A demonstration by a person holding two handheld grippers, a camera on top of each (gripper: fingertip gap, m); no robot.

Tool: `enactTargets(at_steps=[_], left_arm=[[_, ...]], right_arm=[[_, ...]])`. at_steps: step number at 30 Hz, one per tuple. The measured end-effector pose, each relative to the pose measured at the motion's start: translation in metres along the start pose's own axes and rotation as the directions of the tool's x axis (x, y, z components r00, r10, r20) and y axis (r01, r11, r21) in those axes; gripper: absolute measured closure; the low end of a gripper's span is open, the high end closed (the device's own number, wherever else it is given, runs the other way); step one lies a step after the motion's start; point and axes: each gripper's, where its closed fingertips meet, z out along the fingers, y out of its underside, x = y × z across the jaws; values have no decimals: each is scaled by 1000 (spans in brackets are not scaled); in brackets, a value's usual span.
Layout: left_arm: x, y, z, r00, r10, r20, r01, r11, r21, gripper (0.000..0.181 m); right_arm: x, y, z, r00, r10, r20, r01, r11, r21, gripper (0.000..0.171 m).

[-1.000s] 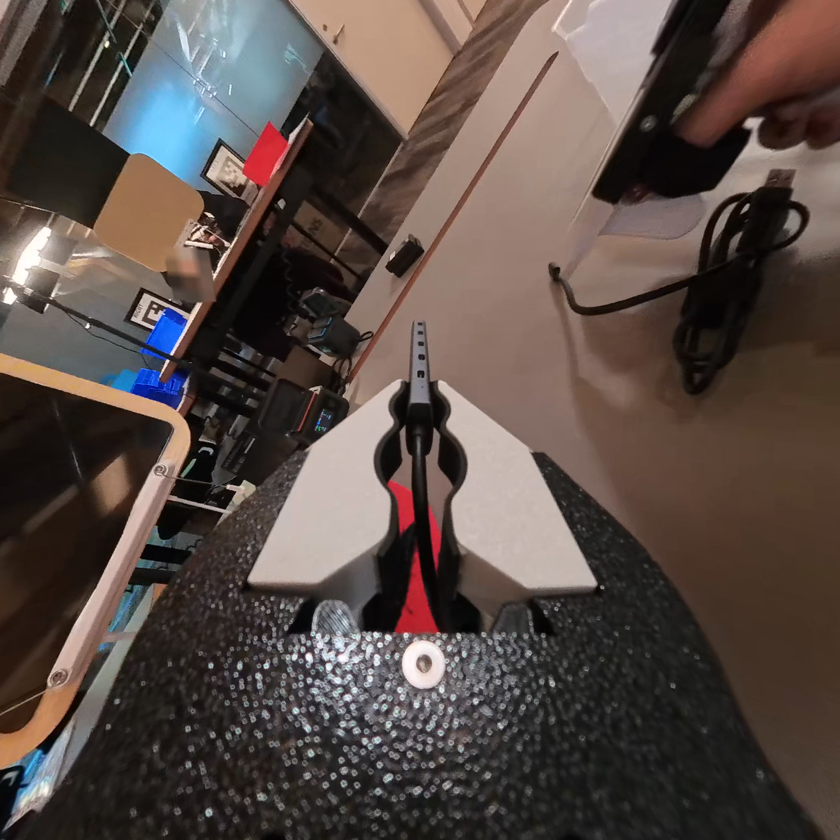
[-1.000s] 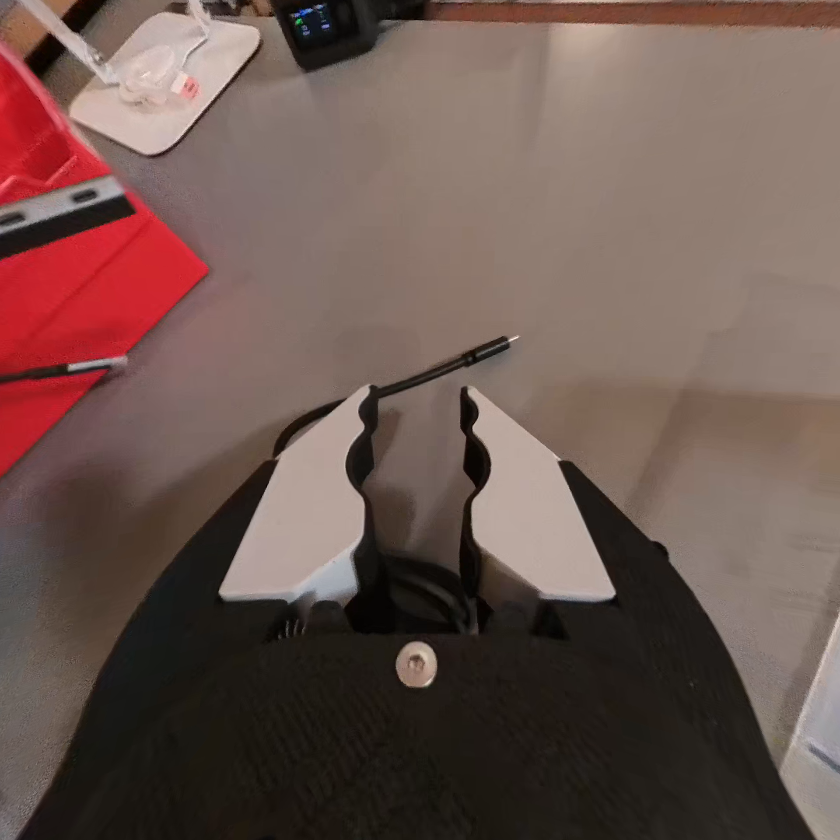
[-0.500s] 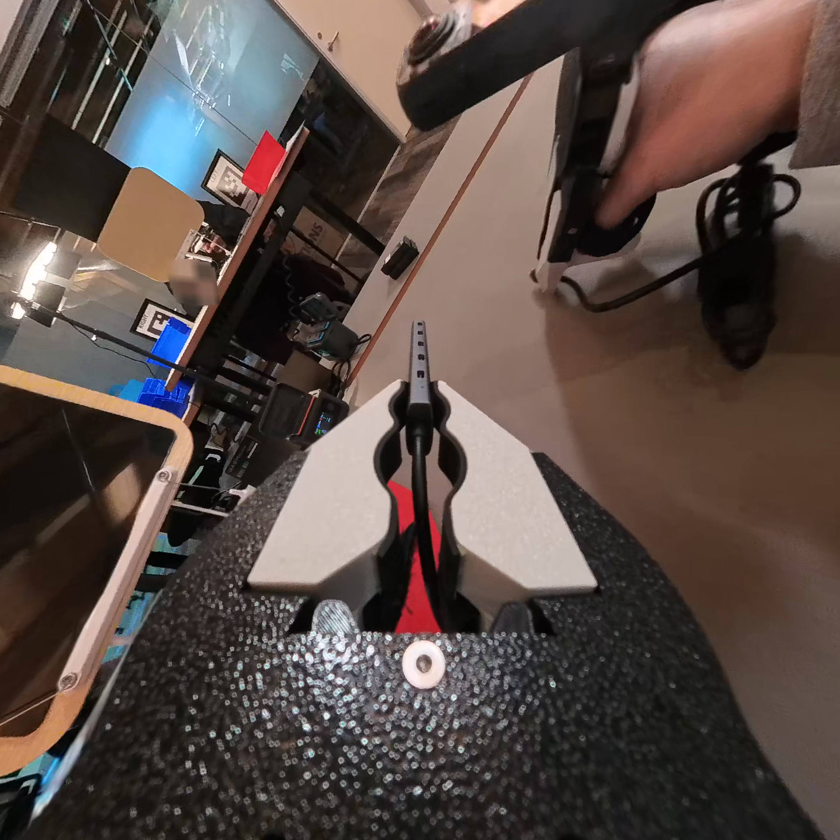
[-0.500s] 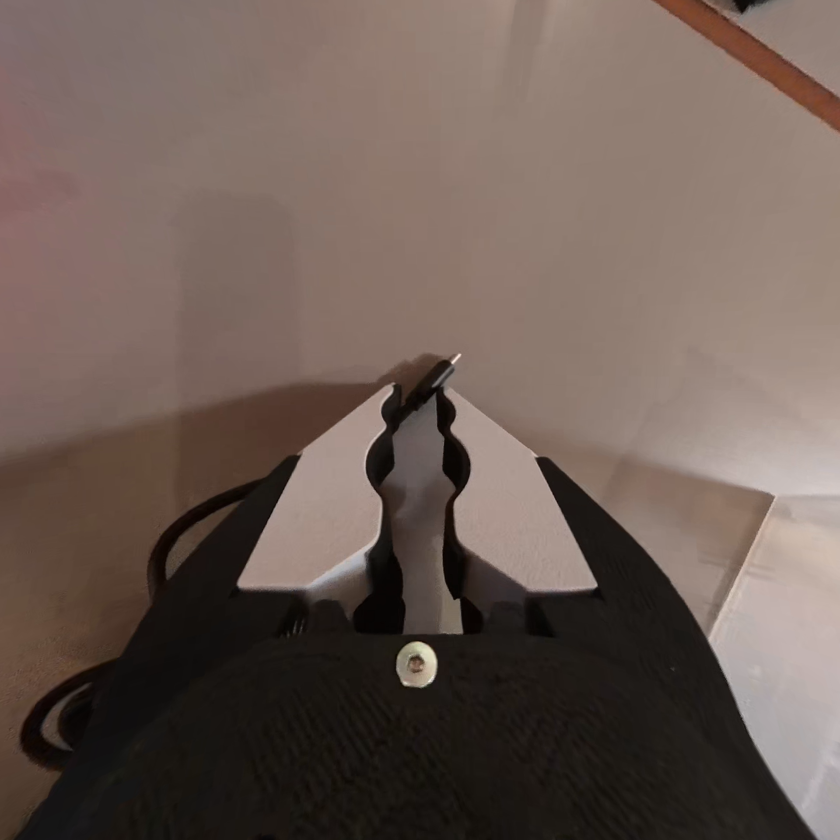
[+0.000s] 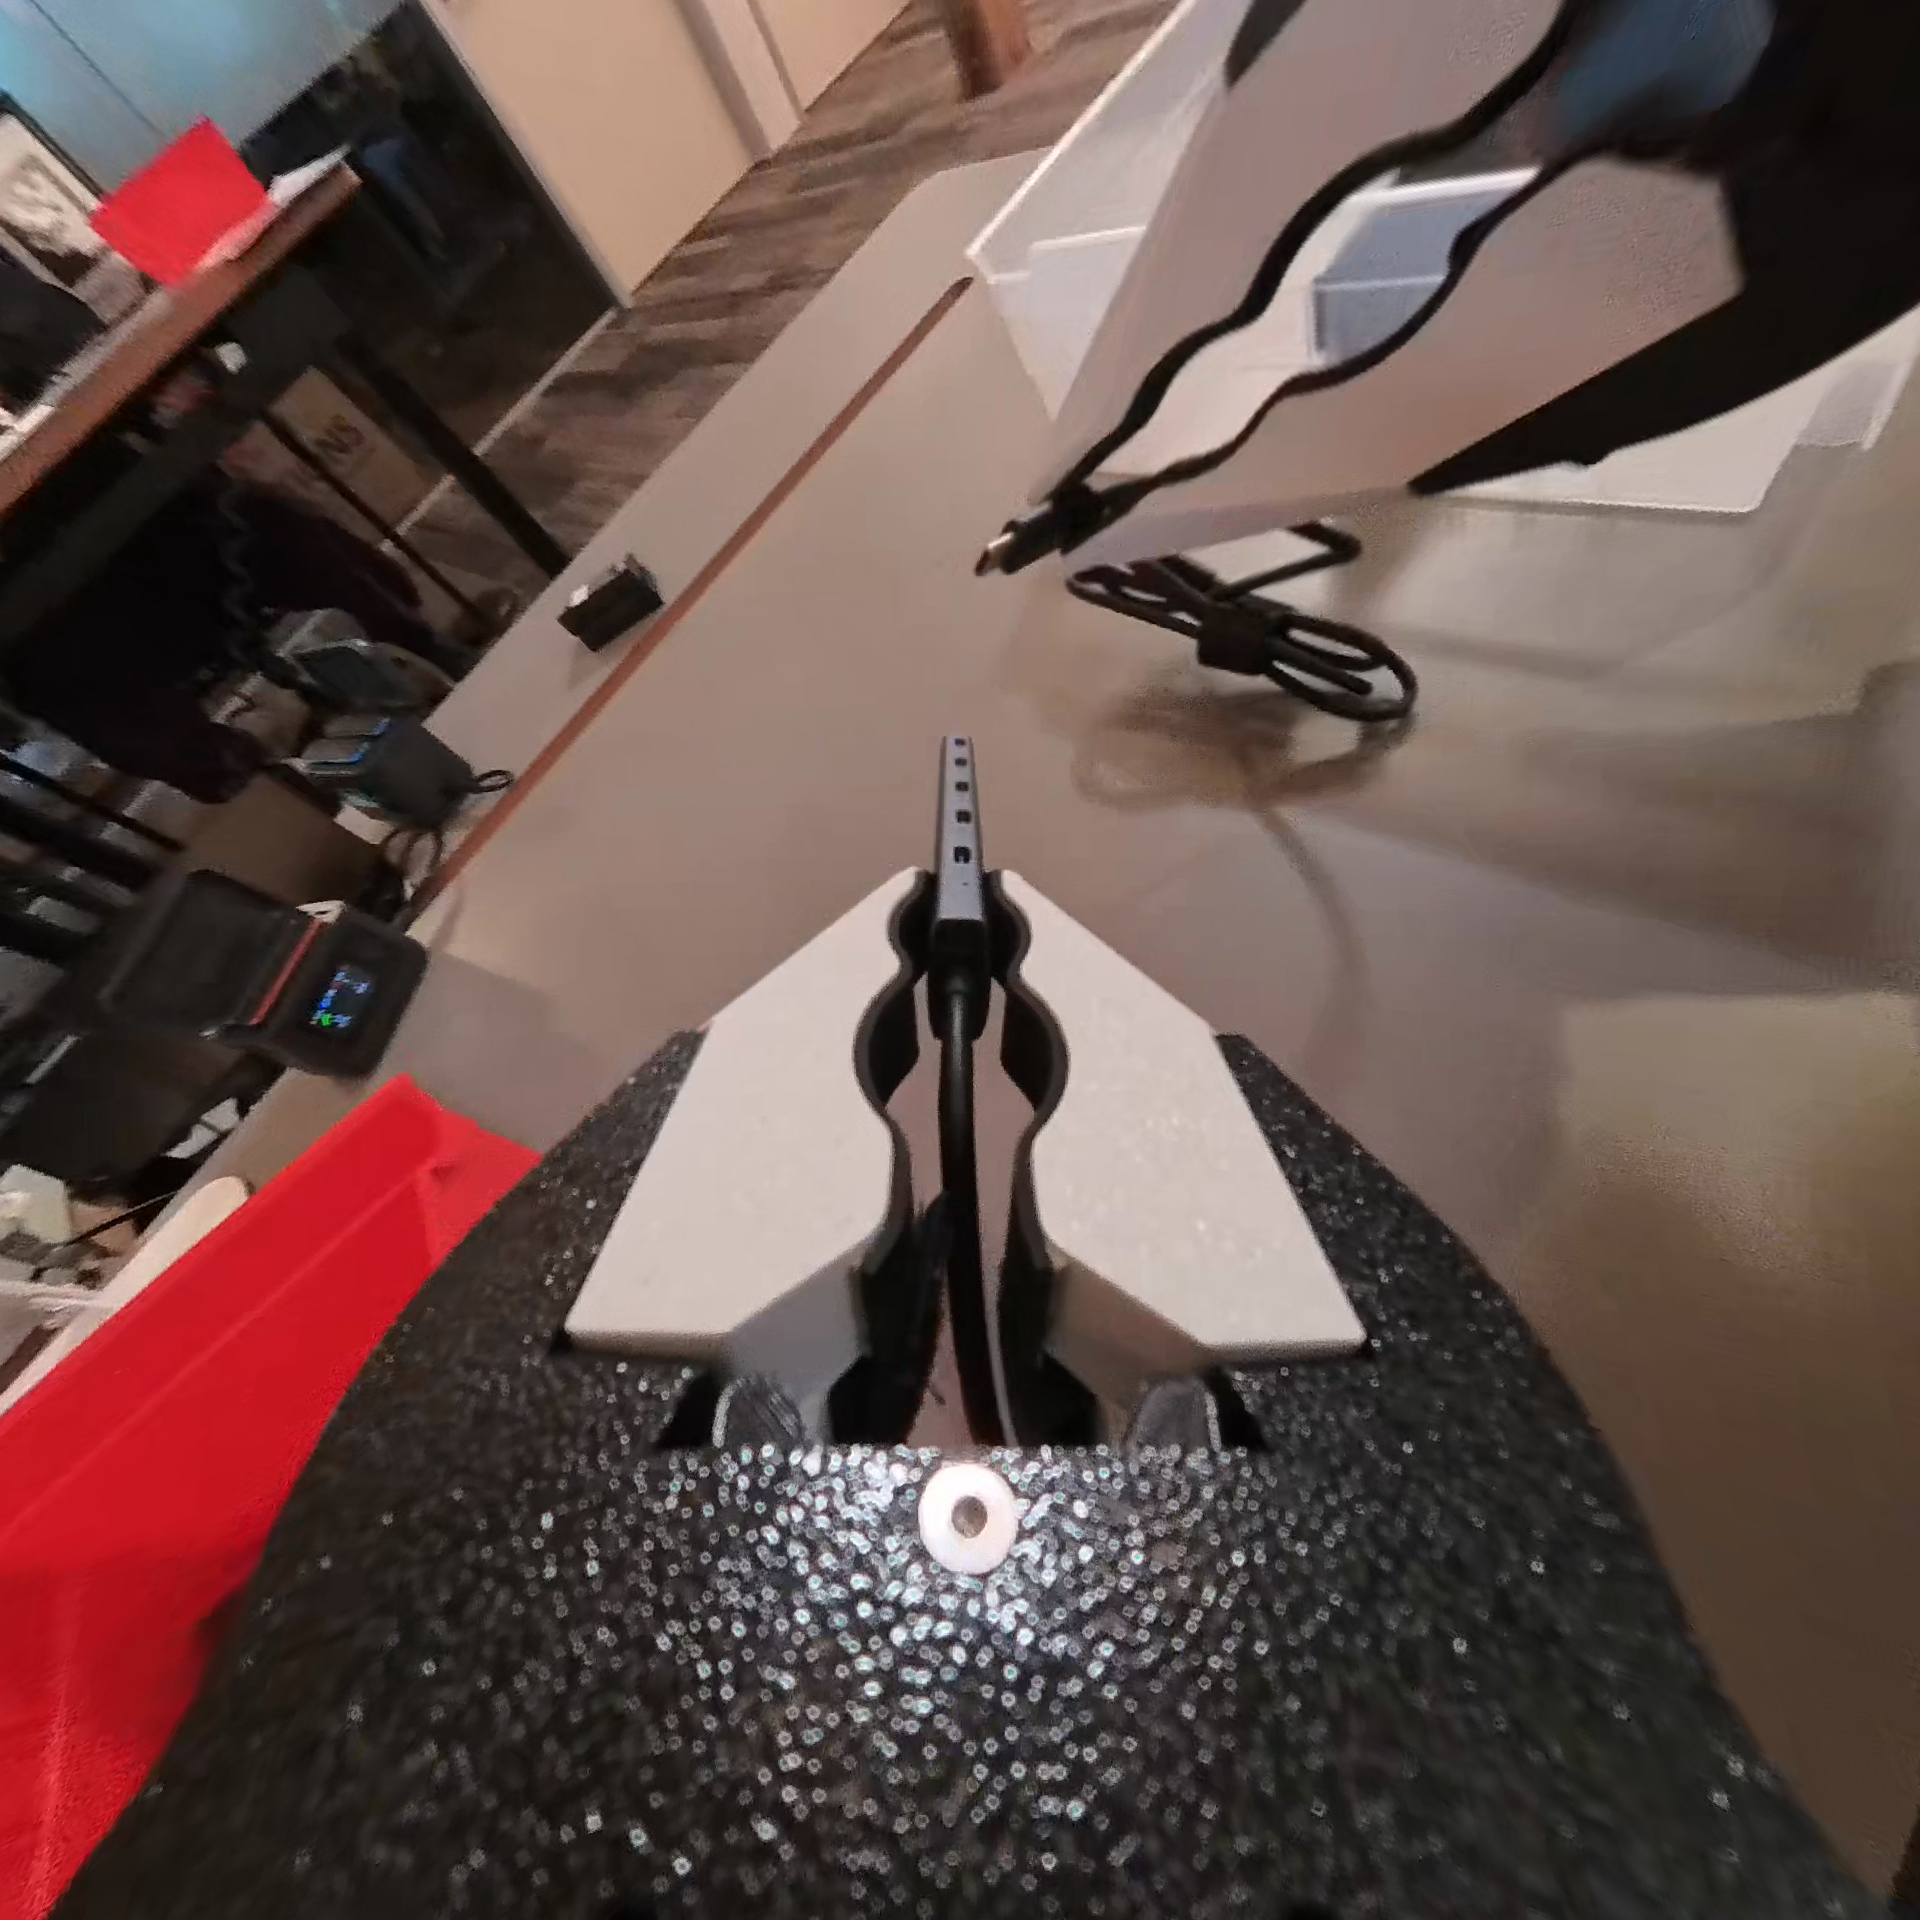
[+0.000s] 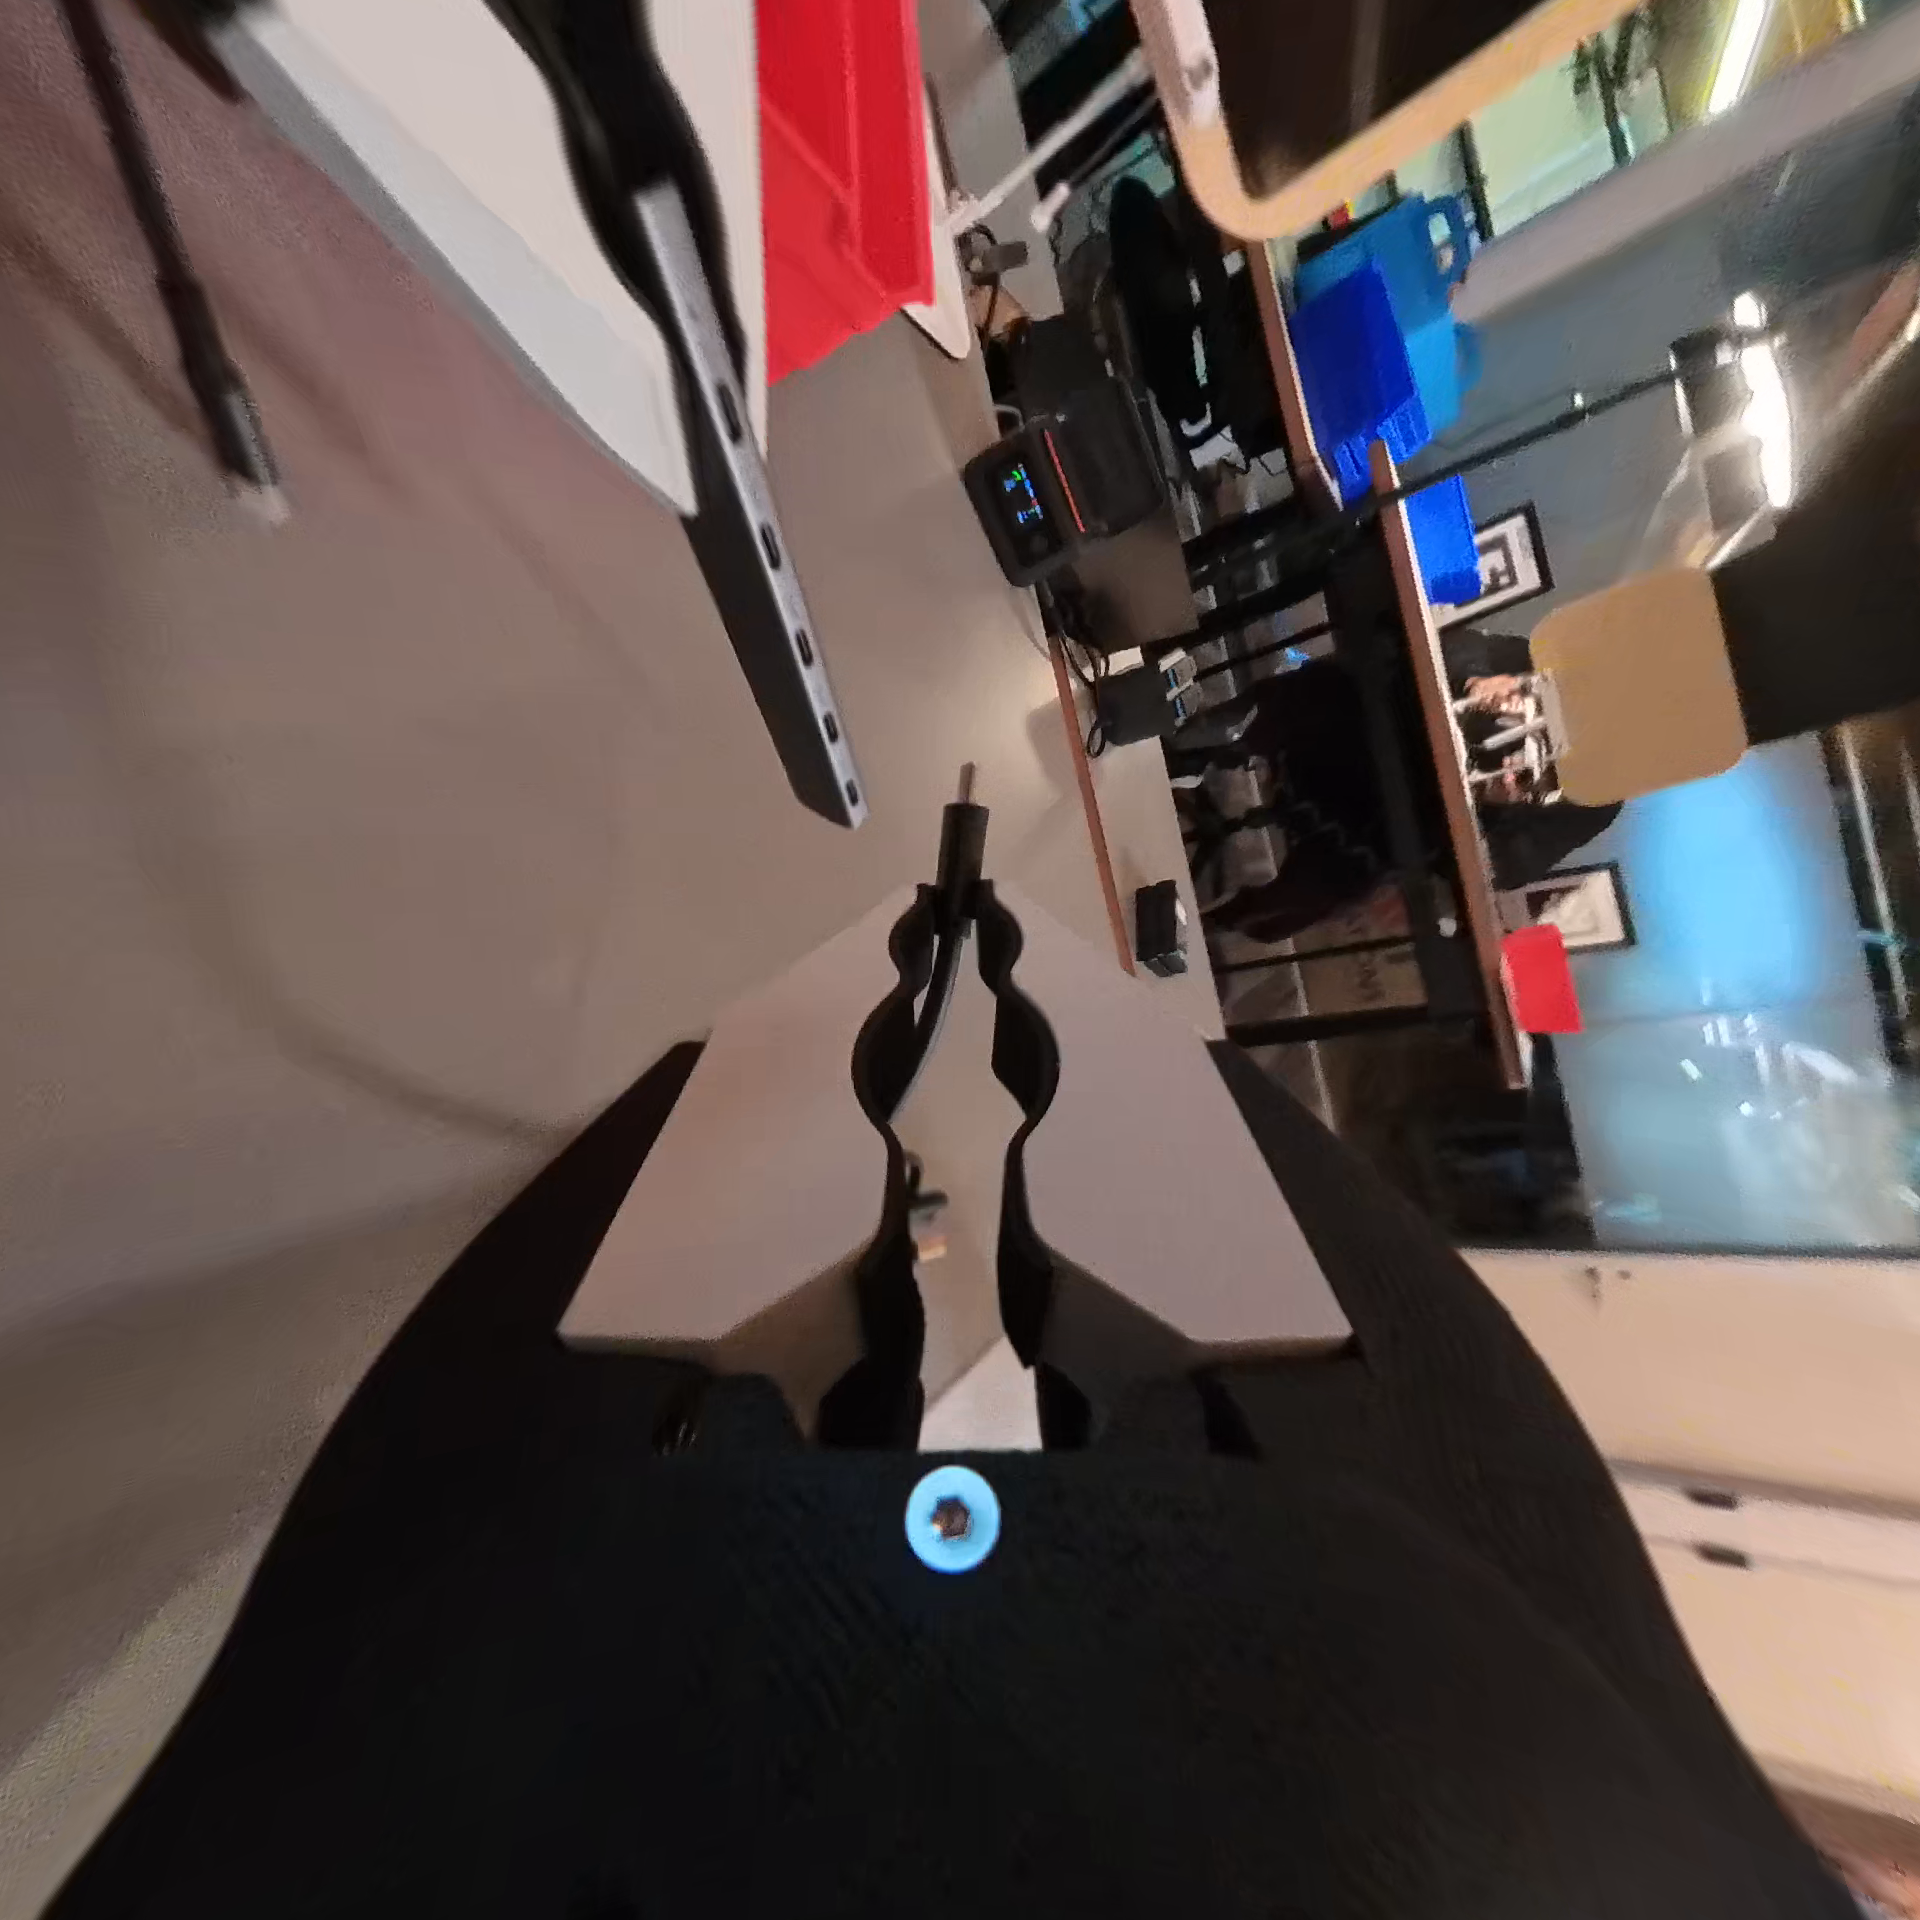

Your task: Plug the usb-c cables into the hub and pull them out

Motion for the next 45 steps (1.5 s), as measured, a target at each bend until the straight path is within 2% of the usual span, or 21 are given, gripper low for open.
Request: enactTargets(at_steps=[1,7,11,16,20,23,26,29,31,33,37,40,42,45], left_arm=[[3,2,3,1000,0,-12,0,1000,-5,174],[14,7,18,999,21,-30,-21,1000,23,174],[18,22,27,998,68,7,-68,998,6,174],[8,41,31,975,177,138,-175,984,-24,174],[-1,49,30,906,342,251,-333,940,-78,174],[-7,56,29,883,384,269,-367,923,-112,173],[-13,61,25,871,399,288,-385,917,-107,173],[-17,60,18,858,405,316,-403,912,-73,173],[-17,59,17,864,394,315,-401,915,-44,174],[-14,58,17,879,378,292,-393,919,-6,174],[-13,61,18,891,364,272,-380,925,6,174],[-10,62,20,894,368,258,-381,924,4,174],[-10,62,20,899,359,250,-372,928,8,174],[-8,64,20,918,325,227,-338,941,19,174]], right_arm=[[-2,-1,-4,999,-45,18,45,999,-11,165],[-22,-1,-3,922,-371,113,383,916,-117,165],[-43,9,3,890,-426,163,449,882,-145,165],[-69,27,12,916,-349,196,388,894,-222,165],[-97,32,23,937,-272,218,321,917,-237,164],[-115,37,27,942,-208,264,272,933,-236,164],[-123,36,24,943,-61,326,134,969,-206,156],[-117,23,10,885,173,432,-119,982,-148,136],[-108,20,0,809,307,501,-268,952,-151,133],[-98,25,-4,751,376,543,-333,926,-179,131],[-93,34,-3,619,475,625,-367,879,-304,132],[-109,47,2,534,510,674,-287,859,-424,135],[-118,61,7,543,500,674,-212,859,-465,138],[-120,68,14,595,453,664,-179,880,-439,156]])
